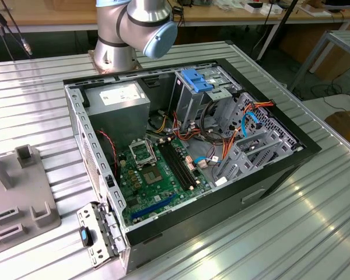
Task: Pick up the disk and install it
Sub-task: 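Pick up the disk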
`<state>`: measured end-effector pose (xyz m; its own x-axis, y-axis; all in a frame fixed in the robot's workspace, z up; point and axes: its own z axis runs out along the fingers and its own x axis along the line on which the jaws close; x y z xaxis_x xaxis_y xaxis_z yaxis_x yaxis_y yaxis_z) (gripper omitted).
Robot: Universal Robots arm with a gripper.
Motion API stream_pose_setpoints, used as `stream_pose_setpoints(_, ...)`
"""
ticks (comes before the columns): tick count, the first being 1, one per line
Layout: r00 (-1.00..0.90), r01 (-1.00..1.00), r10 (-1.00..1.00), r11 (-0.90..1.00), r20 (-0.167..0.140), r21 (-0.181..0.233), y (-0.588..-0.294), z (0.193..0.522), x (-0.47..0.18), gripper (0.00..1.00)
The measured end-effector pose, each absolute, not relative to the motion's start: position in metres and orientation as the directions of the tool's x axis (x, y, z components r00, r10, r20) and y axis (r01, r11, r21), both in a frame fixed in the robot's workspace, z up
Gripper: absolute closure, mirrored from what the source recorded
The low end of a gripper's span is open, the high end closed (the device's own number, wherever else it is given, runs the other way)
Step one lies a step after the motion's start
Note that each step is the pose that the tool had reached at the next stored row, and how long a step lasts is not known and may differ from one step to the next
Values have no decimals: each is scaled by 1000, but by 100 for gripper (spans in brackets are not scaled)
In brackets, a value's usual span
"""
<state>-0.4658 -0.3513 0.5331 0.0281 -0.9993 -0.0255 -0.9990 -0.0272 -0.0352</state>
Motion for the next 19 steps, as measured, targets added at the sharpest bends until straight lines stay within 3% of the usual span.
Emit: stream_pose_setpoints(19, 28, -999, -999, -27, -26, -35, -351, 533, -413, 63)
